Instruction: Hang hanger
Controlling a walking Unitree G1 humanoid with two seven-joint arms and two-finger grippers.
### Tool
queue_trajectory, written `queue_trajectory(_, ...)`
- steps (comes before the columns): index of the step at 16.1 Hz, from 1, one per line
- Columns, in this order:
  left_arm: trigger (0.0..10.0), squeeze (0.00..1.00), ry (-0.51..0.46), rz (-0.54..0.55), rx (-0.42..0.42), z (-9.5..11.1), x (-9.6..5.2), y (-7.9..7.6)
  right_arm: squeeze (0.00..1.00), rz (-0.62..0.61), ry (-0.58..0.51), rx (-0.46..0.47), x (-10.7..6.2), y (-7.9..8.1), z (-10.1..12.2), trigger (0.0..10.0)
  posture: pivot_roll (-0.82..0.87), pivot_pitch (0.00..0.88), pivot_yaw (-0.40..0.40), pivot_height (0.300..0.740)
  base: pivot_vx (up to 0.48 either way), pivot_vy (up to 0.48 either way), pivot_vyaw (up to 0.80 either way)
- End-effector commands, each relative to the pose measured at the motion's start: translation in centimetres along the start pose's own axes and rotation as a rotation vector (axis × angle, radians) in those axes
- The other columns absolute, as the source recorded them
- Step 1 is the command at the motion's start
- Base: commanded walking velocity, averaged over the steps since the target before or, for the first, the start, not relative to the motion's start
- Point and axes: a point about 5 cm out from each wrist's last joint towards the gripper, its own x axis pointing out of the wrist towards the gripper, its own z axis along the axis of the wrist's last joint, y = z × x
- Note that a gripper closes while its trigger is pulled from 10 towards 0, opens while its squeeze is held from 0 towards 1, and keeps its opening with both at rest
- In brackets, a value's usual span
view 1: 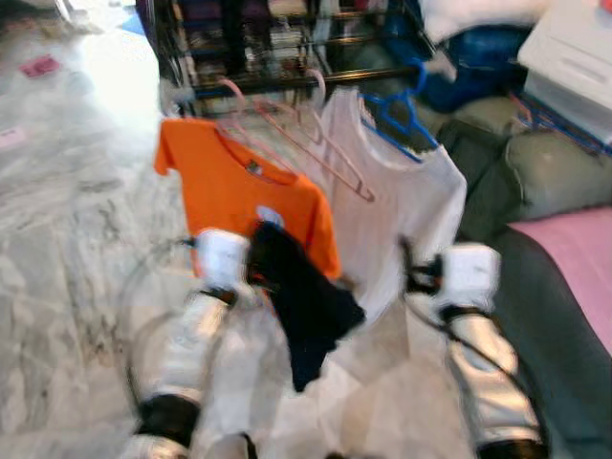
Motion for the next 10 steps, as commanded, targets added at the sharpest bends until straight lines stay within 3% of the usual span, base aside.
queue_trajectory(1, 10.0, 0.00, -0.064, -0.007, 0.013, 1.22, 0.61, -0.96, 0.00, -0.015, 0.000, -0.020, -0.41, -0.94, -0.07, 10.0, -0.02, 0.177, -0.042, 0.740, 0.446, 0.000, 0.00)
queue_trajectory(7, 10.0, 0.00, -0.051, 0.040, 0.033, 0.81, 0.17, -0.41, 0.00, 0.008, -0.001, -0.024, -0.31, -0.90, -0.03, 10.0, -0.01, 0.170, -0.052, 0.740, 0.432, 0.000, 0.37)
queue_trajectory(10, 10.0, 0.00, -0.049, 0.077, 0.064, 0.84, 0.11, -0.17, 0.00, 0.022, 0.001, -0.023, -0.20, -0.81, -0.01, 10.0, -0.01, 0.169, -0.055, 0.740, 0.000, 0.000, 0.00)
